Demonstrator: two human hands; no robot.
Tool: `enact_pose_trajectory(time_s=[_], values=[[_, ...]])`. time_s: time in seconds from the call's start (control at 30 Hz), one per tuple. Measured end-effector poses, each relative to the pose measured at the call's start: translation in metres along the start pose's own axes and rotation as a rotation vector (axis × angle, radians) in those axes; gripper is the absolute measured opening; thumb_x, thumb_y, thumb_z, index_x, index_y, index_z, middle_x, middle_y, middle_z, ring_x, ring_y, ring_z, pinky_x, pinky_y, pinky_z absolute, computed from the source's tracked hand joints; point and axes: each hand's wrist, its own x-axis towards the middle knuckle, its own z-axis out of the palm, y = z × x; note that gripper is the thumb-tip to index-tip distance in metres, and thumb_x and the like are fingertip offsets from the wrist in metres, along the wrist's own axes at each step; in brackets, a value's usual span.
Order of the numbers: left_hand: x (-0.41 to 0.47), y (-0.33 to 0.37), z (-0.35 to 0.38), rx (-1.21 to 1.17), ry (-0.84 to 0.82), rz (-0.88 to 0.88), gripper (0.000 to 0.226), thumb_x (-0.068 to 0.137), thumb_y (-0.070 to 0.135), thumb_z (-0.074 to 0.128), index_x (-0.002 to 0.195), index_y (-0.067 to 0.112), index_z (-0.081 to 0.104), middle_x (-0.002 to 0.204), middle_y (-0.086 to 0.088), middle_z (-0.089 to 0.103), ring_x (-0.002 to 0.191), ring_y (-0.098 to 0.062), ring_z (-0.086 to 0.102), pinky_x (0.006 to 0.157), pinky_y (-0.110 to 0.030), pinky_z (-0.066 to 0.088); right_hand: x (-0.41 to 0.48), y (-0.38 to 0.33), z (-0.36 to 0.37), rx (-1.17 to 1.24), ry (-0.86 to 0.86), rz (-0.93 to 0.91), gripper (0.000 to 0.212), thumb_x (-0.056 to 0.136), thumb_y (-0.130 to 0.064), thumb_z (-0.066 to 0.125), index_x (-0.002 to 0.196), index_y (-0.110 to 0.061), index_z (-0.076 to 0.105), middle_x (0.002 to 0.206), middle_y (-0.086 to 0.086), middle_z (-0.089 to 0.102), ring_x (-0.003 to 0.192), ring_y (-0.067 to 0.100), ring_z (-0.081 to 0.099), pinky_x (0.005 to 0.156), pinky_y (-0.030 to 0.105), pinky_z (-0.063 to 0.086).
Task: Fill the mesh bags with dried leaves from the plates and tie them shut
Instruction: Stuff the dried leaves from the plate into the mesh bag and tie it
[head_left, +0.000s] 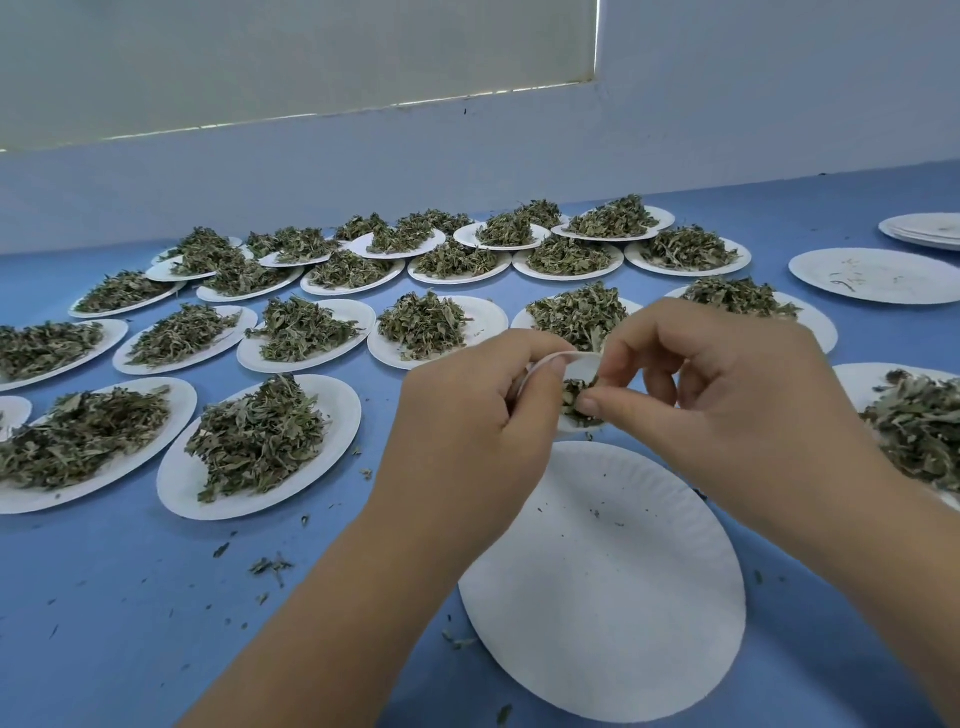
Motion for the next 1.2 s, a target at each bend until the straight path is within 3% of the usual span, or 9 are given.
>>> enact_pose_trajectory(time_s=[0.17,0.33,0.47,0.57,0.7,0.8,0.93,1.1,1.2], values=[[0.0,0.0,0.0,-0.033,-0.005,-0.024,0.018,0.09,0.018,0.056,0.09,0.024,0.073,0.051,0.009,0.047,0.05,0.0,0.042,0.051,-0.006,0.027,0.002,0.0,0.001,-0.054,-0.042,-0.077,0.007,0.08,-0.026,0.077,0.074,-0.025,0.073,0.07,-0.015,0.062,0.064,0.004,0.051,0.059,0.015,0.037],[-0.001,0.0,-0.001,-0.084,-0.015,-0.066,0.018,0.091,0.023,0.054,0.091,0.028,0.072,0.063,0.002,0.054,0.052,-0.002,0.044,0.051,-0.008,0.028,0.005,0.002,-0.006,0.26,0.055,0.195,0.004,0.079,-0.035,0.069,0.083,-0.037,0.069,0.083,-0.014,0.064,0.062,0.007,0.053,0.058,0.014,0.041],[-0.001,0.001,0.001,-0.085,-0.004,-0.049,0.018,0.091,0.023,0.056,0.091,0.031,0.072,0.06,0.005,0.055,0.052,-0.003,0.045,0.05,-0.008,0.028,0.004,0.004,-0.004,0.492,-0.214,0.509,0.037,0.073,-0.039,0.068,0.11,-0.041,0.063,0.1,-0.015,0.063,0.062,0.01,0.066,0.055,0.025,0.054],[-0.002,0.001,0.003,-0.077,-0.013,-0.022,0.019,0.09,0.018,0.058,0.091,0.03,0.073,0.055,0.018,0.051,0.052,0.002,0.046,0.05,-0.006,0.028,0.002,0.005,0.003,0.533,-0.306,0.511,0.039,0.081,-0.032,0.069,0.119,-0.036,0.063,0.103,-0.012,0.065,0.068,0.015,0.069,0.058,0.026,0.054],[-0.004,0.004,0.007,-0.04,-0.028,0.033,0.019,0.088,0.018,0.059,0.094,0.028,0.074,0.058,0.014,0.055,0.052,0.006,0.045,0.052,-0.005,0.027,0.003,0.005,0.009,0.493,-0.267,0.452,0.011,0.082,-0.023,0.069,0.091,-0.028,0.072,0.076,-0.01,0.068,0.059,0.016,0.062,0.053,0.026,0.049],[-0.006,0.008,0.01,-0.004,-0.059,0.099,0.02,0.088,0.015,0.061,0.095,0.027,0.075,0.062,0.018,0.057,0.057,0.011,0.044,0.058,-0.001,0.028,0.003,0.005,0.016,0.394,-0.23,0.474,0.013,0.072,-0.015,0.059,0.076,-0.025,0.066,0.054,-0.011,0.061,0.045,0.012,0.055,0.043,0.019,0.043],[-0.008,0.01,0.015,-0.002,-0.089,0.138,0.018,0.089,0.016,0.059,0.096,0.022,0.075,0.064,0.017,0.059,0.061,0.007,0.045,0.06,-0.002,0.029,0.004,0.006,0.019,0.324,-0.22,0.492,0.014,0.068,-0.015,0.052,0.076,-0.021,0.063,0.044,-0.01,0.056,0.037,0.006,0.048,0.037,0.015,0.037],[-0.004,0.004,0.01,-0.039,0.016,0.049,0.017,0.09,0.016,0.06,0.094,0.023,0.074,0.056,0.024,0.048,0.057,0.01,0.046,0.055,-0.003,0.029,0.005,0.009,0.003,0.826,-0.4,0.566,0.021,0.081,-0.012,0.071,0.101,-0.017,0.071,0.093,0.009,0.069,0.073,0.015,0.064,0.06,0.025,0.051],[-0.003,0.004,0.009,-0.048,0.027,0.012,0.016,0.09,0.017,0.06,0.093,0.024,0.073,0.053,0.026,0.045,0.055,0.008,0.045,0.052,-0.004,0.028,0.006,0.012,0.002,0.853,-0.388,0.584,0.029,0.079,0.001,0.071,0.101,-0.016,0.071,0.102,0.012,0.068,0.076,0.019,0.065,0.062,0.026,0.053]])
